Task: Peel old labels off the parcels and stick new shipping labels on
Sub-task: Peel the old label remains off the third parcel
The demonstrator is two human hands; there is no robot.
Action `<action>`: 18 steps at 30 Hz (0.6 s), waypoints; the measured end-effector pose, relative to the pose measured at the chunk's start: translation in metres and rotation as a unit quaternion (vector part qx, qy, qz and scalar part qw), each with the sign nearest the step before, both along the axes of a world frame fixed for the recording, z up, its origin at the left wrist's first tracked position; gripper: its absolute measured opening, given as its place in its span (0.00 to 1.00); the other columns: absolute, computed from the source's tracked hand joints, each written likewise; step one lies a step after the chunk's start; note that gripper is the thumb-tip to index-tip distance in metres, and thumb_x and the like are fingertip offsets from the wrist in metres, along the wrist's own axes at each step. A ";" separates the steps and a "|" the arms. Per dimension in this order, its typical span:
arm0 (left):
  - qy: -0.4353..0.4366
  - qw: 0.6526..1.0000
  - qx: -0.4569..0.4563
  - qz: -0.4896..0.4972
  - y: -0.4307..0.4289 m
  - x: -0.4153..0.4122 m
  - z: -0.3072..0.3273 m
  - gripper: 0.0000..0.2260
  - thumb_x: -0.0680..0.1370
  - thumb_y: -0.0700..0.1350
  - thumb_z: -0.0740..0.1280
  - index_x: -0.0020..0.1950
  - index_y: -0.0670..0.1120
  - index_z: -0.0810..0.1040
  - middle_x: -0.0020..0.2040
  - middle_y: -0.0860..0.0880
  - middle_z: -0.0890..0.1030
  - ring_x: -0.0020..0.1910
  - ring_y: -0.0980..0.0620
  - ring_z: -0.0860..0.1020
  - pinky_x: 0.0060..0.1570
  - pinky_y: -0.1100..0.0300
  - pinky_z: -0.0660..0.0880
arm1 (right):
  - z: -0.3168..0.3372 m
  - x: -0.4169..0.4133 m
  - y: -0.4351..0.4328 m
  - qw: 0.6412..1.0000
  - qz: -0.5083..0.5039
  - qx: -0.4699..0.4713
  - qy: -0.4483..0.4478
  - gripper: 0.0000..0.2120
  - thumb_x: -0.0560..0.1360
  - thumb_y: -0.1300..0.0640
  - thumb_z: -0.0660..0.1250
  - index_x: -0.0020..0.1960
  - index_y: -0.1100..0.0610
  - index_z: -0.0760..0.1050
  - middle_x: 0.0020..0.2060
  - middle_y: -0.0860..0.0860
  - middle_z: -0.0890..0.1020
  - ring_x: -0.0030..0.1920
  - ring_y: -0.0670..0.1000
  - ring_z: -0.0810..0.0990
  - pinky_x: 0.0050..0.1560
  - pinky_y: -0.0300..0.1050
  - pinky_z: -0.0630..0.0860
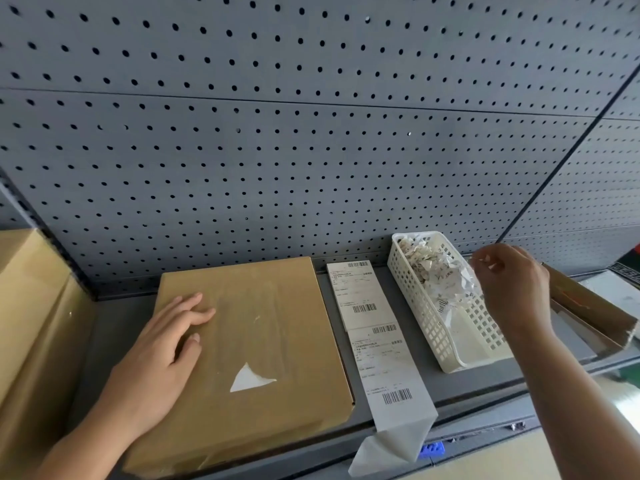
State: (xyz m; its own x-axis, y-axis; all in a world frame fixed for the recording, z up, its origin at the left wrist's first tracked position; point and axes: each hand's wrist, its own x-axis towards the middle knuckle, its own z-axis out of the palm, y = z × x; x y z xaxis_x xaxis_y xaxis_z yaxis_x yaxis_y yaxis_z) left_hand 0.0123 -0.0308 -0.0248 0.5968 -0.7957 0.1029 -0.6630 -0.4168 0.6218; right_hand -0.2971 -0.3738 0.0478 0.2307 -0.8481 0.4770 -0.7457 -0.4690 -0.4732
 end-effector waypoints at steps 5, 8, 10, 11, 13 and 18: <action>-0.001 1.000 -0.003 0.000 0.000 -0.001 0.001 0.16 0.84 0.49 0.58 0.64 0.70 0.69 0.75 0.74 0.58 0.77 0.71 0.49 0.73 0.53 0.57 | -0.024 0.001 -0.019 0.998 -0.013 0.047 0.046 0.07 0.77 0.63 0.66 0.47 0.58 0.83 0.45 0.55 0.83 0.44 0.53 0.76 0.45 0.44 0.67; -0.001 1.000 -0.001 -0.001 0.000 -0.002 0.002 0.16 0.84 0.49 0.58 0.64 0.71 0.68 0.75 0.75 0.57 0.77 0.71 0.48 0.74 0.53 0.56 | -0.031 0.001 -0.016 0.997 0.001 0.061 0.052 0.07 0.77 0.63 0.66 0.46 0.58 0.83 0.45 0.54 0.83 0.44 0.53 0.76 0.46 0.44 0.69; -0.001 1.000 0.001 0.000 -0.001 -0.003 0.002 0.16 0.84 0.49 0.58 0.64 0.71 0.68 0.74 0.75 0.57 0.77 0.72 0.48 0.74 0.53 0.55 | -0.034 0.001 -0.013 0.996 0.009 0.068 0.058 0.07 0.78 0.62 0.66 0.47 0.59 0.84 0.46 0.54 0.83 0.44 0.53 0.76 0.47 0.43 0.68; -0.001 1.000 0.002 0.001 -0.001 -0.003 0.003 0.16 0.84 0.49 0.58 0.64 0.71 0.68 0.74 0.75 0.57 0.77 0.72 0.48 0.73 0.53 0.56 | -0.035 0.002 -0.011 0.995 0.012 0.072 0.061 0.07 0.78 0.62 0.66 0.48 0.59 0.84 0.46 0.54 0.82 0.44 0.52 0.75 0.47 0.43 0.67; 0.000 1.000 0.001 0.002 -0.001 -0.003 0.003 0.16 0.84 0.48 0.58 0.64 0.71 0.68 0.74 0.75 0.57 0.77 0.72 0.48 0.73 0.54 0.56 | -0.036 0.003 -0.007 0.995 0.017 0.074 0.058 0.08 0.78 0.63 0.65 0.48 0.60 0.84 0.47 0.56 0.82 0.44 0.52 0.74 0.46 0.43 0.67; -0.004 1.000 0.002 0.000 -0.001 -0.003 0.002 0.16 0.84 0.48 0.58 0.64 0.71 0.68 0.75 0.75 0.57 0.77 0.71 0.49 0.73 0.53 0.55 | -0.043 0.002 0.002 0.993 0.023 0.073 0.084 0.14 0.78 0.67 0.62 0.56 0.59 0.83 0.55 0.56 0.80 0.50 0.57 0.78 0.51 0.46 0.74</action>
